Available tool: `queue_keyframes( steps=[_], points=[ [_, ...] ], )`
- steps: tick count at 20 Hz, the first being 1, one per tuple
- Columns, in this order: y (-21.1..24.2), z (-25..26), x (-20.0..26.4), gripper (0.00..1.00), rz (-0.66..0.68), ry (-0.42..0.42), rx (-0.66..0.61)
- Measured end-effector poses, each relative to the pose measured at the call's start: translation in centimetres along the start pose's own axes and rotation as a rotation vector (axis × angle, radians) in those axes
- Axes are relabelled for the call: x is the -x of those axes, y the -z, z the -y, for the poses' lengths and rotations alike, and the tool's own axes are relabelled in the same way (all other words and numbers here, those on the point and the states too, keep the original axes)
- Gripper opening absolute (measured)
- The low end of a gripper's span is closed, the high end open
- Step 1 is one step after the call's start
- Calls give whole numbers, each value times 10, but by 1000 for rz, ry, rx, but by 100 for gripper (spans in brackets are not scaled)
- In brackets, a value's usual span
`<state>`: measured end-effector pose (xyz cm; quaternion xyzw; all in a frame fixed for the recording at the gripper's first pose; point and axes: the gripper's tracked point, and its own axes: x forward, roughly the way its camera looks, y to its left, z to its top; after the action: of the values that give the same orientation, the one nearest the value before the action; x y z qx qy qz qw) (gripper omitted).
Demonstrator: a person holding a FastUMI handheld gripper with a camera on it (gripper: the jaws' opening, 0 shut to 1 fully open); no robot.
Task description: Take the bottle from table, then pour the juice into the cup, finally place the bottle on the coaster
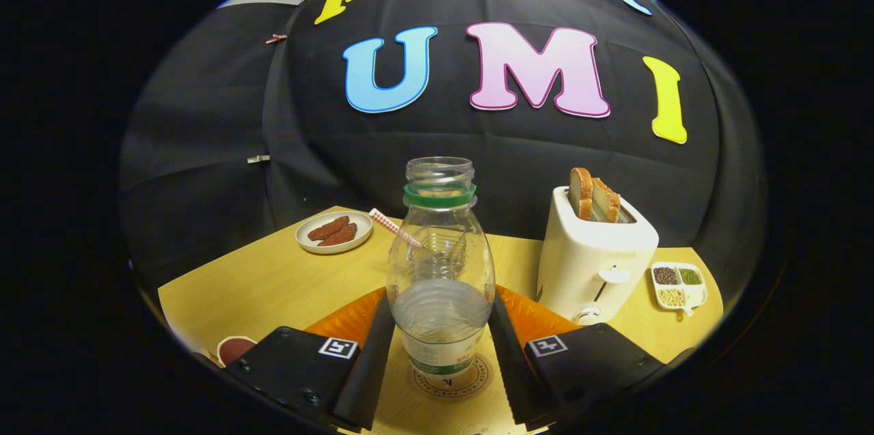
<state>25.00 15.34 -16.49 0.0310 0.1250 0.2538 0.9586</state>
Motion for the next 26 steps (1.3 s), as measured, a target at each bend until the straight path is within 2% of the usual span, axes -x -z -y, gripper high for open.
queue_keyframes(
  steps=[9, 18, 20, 21, 26],
  points=[
    [24, 2, -4, 75, -12, 3, 54],
    [26, 8, 0, 80, -9, 25, 90],
    [29, 9, 4, 87, -28, 23, 87],
    [27, 11, 8, 99, -33, 28, 93],
    [26, 11, 28, 98, -59, 29, 115]
  ],
)
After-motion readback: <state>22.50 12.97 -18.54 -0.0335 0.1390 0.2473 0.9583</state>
